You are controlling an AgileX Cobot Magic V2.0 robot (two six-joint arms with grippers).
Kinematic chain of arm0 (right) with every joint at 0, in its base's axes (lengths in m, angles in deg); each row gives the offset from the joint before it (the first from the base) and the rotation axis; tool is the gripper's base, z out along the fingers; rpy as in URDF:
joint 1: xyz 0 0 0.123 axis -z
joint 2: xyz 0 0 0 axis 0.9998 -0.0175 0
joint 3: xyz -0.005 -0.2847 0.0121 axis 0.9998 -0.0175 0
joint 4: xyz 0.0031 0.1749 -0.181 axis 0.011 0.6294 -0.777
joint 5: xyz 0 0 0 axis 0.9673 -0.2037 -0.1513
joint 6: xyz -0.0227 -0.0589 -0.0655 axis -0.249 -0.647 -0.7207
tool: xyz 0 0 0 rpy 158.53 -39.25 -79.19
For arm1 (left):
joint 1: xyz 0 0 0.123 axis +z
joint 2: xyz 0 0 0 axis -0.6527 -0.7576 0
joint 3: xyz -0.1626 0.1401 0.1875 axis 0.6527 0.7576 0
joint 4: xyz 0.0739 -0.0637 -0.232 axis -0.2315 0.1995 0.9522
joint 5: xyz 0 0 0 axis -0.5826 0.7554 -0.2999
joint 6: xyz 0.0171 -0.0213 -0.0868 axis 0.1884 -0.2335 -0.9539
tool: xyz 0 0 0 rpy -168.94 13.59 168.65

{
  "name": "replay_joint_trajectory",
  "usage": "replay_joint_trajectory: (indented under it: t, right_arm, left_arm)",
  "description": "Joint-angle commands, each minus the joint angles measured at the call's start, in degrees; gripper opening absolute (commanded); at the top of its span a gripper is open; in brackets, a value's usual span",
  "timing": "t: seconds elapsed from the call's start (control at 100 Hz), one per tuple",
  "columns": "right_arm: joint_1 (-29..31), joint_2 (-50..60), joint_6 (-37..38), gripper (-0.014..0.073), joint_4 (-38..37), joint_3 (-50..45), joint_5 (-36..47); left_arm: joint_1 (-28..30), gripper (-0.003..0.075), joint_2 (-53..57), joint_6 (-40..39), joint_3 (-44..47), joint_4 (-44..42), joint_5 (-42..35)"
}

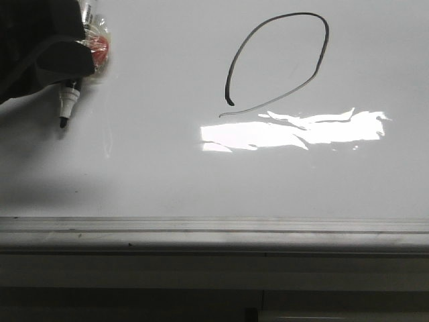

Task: Write number 0 on whiteboard

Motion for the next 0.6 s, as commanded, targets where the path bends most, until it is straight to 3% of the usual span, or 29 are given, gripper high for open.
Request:
replay_joint_trajectory:
  t: [0.0,0.14,0.59]
  right_arm:
    - [-0.1,-0.4,0.1,-0.0069,-1.5,1.1,5.5]
    - [-0.1,-0.4,0.1,-0.0069,-2.4,1.1,5.9]
    - [-0.1,-0.4,0.1,-0.0069,-2.7,1.1,5.9]
  left_arm:
    - [0.1,-0.0020,-1.8,-4.0,-1.1,2.0,-3.4]
    - [-0.2,-0.0020,-2.9,-9.7,-1.1,1.3,-3.1]
    - [-5.3,-0.0020,-4.8,-9.7,-1.0,4.7,-2.8]
